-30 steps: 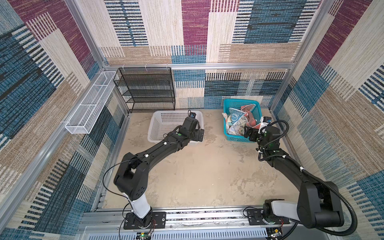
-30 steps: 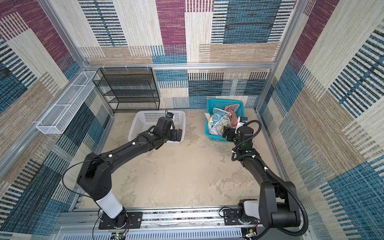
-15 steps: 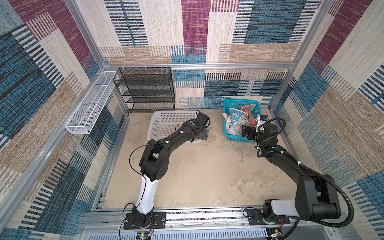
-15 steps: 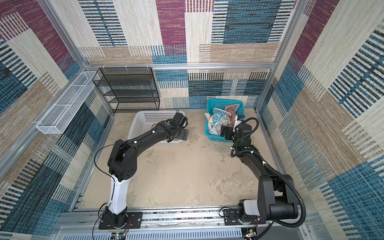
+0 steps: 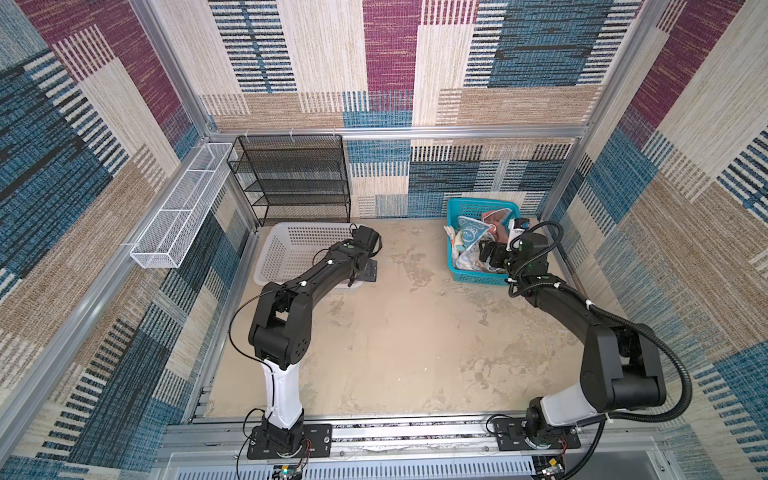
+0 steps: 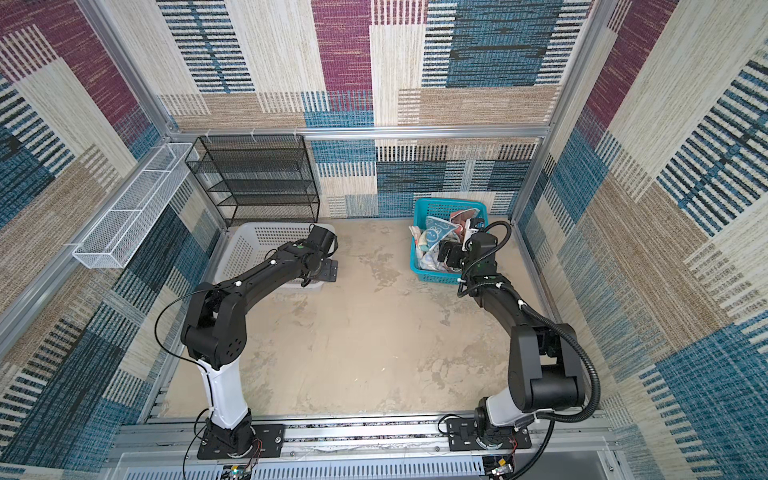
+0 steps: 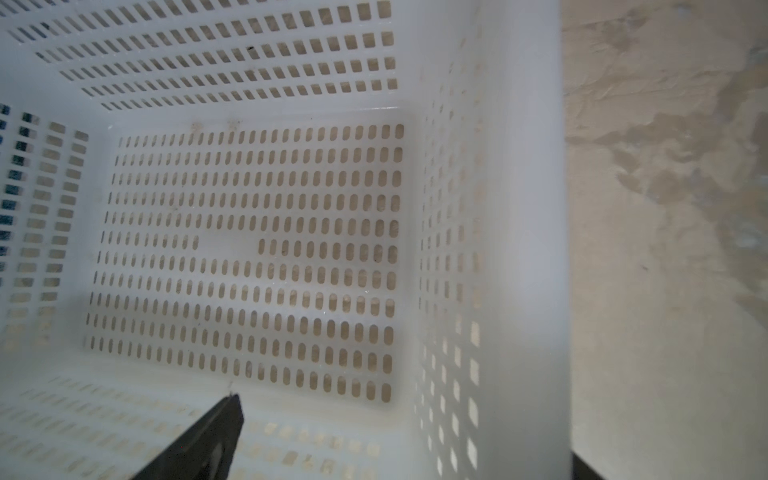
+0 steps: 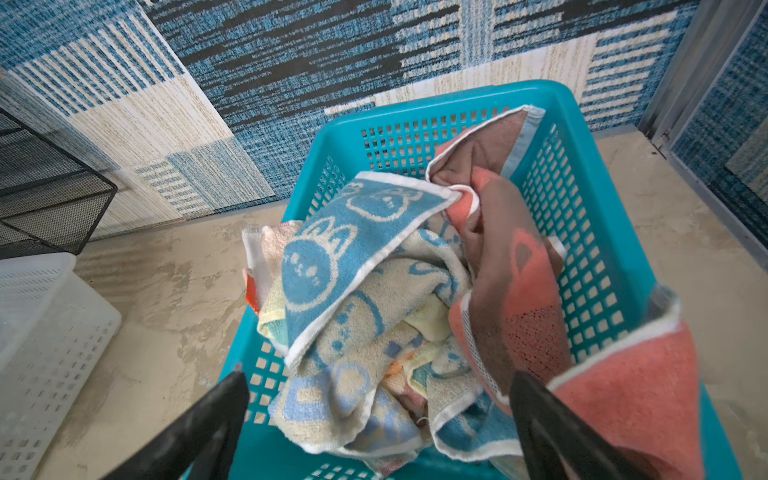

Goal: Fold and stack the towels

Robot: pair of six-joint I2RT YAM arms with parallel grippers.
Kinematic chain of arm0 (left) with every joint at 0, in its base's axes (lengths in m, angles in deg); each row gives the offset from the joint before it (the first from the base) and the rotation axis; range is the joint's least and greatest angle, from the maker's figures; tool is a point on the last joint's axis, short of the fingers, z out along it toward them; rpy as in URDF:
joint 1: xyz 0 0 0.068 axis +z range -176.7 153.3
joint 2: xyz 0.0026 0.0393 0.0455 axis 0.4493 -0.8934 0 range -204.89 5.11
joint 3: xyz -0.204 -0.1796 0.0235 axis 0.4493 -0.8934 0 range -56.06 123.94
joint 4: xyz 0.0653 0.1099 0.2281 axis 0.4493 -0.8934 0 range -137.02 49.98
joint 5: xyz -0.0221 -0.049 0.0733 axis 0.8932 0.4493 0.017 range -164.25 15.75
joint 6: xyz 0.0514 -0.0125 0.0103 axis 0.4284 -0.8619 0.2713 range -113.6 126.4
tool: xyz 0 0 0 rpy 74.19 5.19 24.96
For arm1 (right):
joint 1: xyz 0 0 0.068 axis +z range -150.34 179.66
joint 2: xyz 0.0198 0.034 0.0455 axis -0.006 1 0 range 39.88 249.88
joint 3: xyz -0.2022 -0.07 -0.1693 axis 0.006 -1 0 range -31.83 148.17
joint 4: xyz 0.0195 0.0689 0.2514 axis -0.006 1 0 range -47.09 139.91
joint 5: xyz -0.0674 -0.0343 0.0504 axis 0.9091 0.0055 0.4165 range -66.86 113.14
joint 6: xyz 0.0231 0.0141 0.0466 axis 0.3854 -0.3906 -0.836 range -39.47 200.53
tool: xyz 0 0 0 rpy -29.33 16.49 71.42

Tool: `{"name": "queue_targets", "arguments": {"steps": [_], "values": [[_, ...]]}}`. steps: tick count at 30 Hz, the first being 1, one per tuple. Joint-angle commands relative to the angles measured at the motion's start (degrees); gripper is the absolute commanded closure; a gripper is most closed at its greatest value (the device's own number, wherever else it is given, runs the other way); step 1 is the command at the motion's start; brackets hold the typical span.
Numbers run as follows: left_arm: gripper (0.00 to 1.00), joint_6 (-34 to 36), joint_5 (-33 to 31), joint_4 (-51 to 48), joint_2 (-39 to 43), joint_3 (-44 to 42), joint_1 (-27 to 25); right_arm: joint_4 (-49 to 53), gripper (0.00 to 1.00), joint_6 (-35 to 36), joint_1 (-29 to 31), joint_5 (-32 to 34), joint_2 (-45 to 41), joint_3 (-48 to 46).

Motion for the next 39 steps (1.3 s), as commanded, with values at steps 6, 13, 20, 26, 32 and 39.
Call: {"name": "queue_targets", "arguments": {"steps": [6,13,20,26,32,39], "values": [[0.0,0.9,-3.0,2.5,6.2,-6.5,4.6,4.5,0.05,0.5,1.9,-0.8,9.0,9.5],[0.0,1.9,1.3,4.5,9.5,-7.8,4.8,6.8,0.21,-1.5,3.9,0.6,16.6,15.7],[0.0,3.7,13.1,13.3,15.9,-11.7,2.4,4.2,0.77,-2.4,3.9,1.6,18.5,17.8],[0.0,5.3,19.7,21.1,22.8,-16.7,-1.1,7.1,1.0,2.3,3.9,2.2,15.8,23.5],[0.0,3.6,20.3,23.0,27.0,-19.3,-3.2,10.0,1.0,6.6,3.9,-0.1,10.1,28.2],[0.0,3.9,19.0,24.3,28.3,-21.1,-4.3,10.3,1.0,8.5,4.5,-11.8,1.4,30.3]]}}
